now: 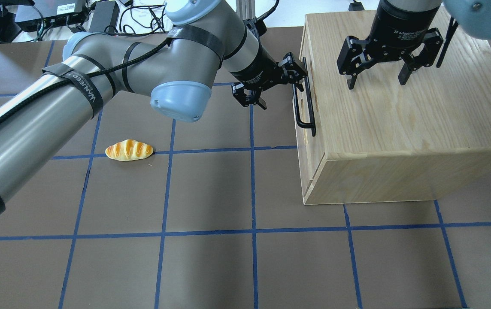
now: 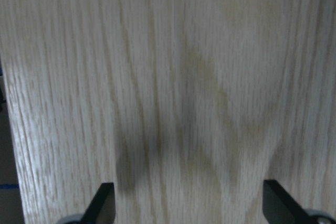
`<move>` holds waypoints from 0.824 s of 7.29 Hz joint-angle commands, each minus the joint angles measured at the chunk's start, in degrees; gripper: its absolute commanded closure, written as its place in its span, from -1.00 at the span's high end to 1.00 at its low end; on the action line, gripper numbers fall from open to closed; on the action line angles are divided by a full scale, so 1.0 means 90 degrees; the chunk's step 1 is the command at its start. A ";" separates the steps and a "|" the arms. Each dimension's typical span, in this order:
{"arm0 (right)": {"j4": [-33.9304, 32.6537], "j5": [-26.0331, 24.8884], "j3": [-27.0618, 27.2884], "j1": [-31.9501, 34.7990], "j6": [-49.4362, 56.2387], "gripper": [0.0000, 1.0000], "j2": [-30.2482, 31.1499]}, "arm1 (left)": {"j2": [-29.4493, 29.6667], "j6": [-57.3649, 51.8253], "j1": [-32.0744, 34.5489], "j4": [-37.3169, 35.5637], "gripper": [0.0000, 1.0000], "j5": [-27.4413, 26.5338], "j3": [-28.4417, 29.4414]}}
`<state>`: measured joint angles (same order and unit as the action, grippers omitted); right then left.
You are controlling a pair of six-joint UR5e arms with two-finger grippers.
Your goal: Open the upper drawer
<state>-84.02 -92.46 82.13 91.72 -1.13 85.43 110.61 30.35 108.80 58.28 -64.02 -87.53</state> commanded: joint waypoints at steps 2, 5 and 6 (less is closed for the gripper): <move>0.0000 0.0000 -0.0004 0.0004 0.0008 1.00 0.0000 | 0.0025 -0.0129 0.0001 -0.0001 1.00 -0.0064 -0.0157; 0.0000 0.0000 -0.0004 0.0004 -0.0002 1.00 0.0000 | -0.0082 -0.0324 0.0001 0.0019 1.00 -0.0258 -0.0186; 0.0000 0.0000 0.0006 0.0004 0.0008 1.00 0.0000 | -0.0073 -0.0355 0.0001 0.0038 1.00 -0.0521 -0.0187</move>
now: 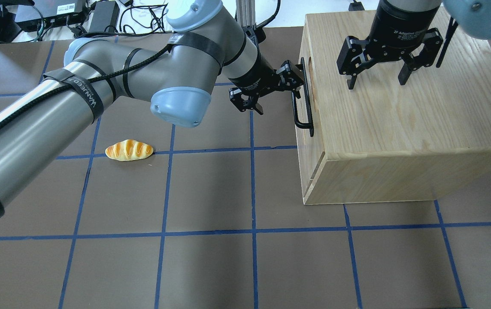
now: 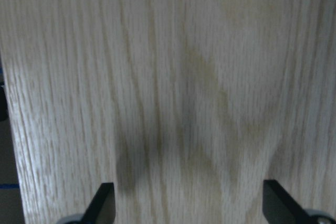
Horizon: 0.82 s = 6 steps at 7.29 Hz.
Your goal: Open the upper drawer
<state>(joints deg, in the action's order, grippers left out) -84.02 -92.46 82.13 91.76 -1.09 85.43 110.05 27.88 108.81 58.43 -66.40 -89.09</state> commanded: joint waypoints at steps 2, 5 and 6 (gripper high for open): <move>0.0000 0.0000 -0.0004 -0.0010 -0.0005 1.00 0.0000 | -0.0060 -0.0274 0.0000 0.0051 1.00 -0.0288 -0.0023; 0.0000 0.0000 -0.0004 0.0000 -0.0005 1.00 0.0000 | -0.0138 -0.0500 -0.0068 0.0071 1.00 -0.0386 -0.0101; 0.0000 0.0000 0.0006 0.0000 -0.0006 1.00 0.0000 | -0.0158 -0.0510 -0.0098 0.0071 1.00 -0.0454 -0.0101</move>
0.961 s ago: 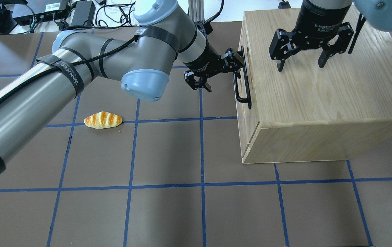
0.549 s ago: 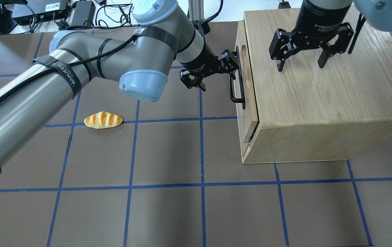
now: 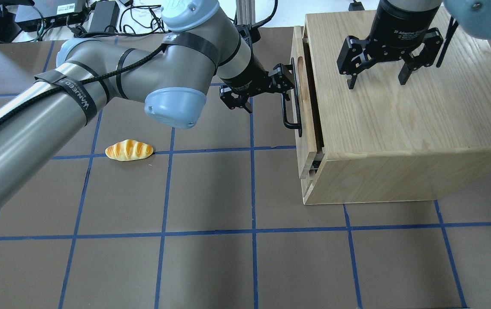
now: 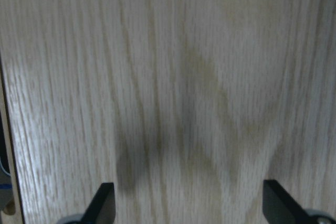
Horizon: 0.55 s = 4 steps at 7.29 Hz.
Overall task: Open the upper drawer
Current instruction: 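Pull the drawer handle away from the cabinet with the left gripper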
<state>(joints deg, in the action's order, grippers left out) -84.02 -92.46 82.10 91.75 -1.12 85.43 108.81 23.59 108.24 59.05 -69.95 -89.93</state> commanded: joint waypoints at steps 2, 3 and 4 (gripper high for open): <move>0.0000 0.0000 -0.0002 -0.0009 -0.0003 1.00 0.0000 | -0.0029 -0.0217 -0.0112 0.0041 1.00 -0.0187 -0.0066; 0.0000 0.0000 -0.0002 -0.0009 -0.0003 1.00 0.0000 | -0.0068 -0.0296 -0.0315 0.0118 1.00 -0.0236 -0.0096; 0.0000 0.0000 -0.0002 0.0000 0.0007 1.00 0.0000 | -0.0146 -0.0403 -0.0414 0.0177 1.00 -0.0246 -0.0144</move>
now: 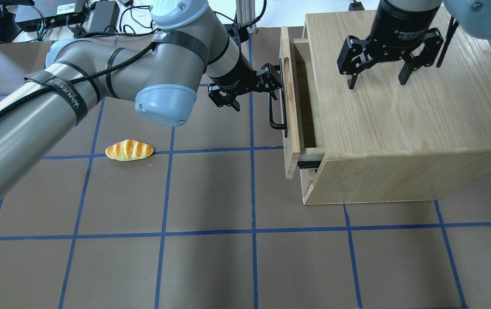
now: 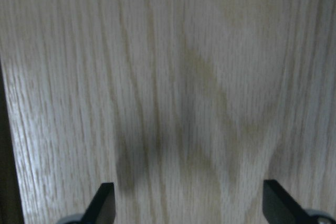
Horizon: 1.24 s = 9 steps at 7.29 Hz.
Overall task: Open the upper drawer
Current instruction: 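Pull the drawer handle away from the cabinet with the left gripper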
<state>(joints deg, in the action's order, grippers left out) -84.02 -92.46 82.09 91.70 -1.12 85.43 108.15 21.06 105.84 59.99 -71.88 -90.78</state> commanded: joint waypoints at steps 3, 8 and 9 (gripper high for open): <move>0.0000 0.0000 -0.0001 -0.0003 0.0007 1.00 0.0000 | -0.0346 -0.0629 -0.0558 0.0657 1.00 -0.0041 -0.0099; 0.0000 0.0000 0.0000 0.0006 0.0007 1.00 0.0000 | -0.0464 -0.0679 -0.0715 0.0727 1.00 -0.0051 -0.0275; 0.0000 0.0000 -0.0001 0.0006 -0.0003 1.00 0.0000 | -0.0493 -0.0786 -0.0841 0.0823 1.00 -0.0051 -0.0275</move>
<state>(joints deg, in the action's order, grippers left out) -84.02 -92.46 82.13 91.74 -1.08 85.43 103.95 14.84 99.22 66.72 -72.30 -93.10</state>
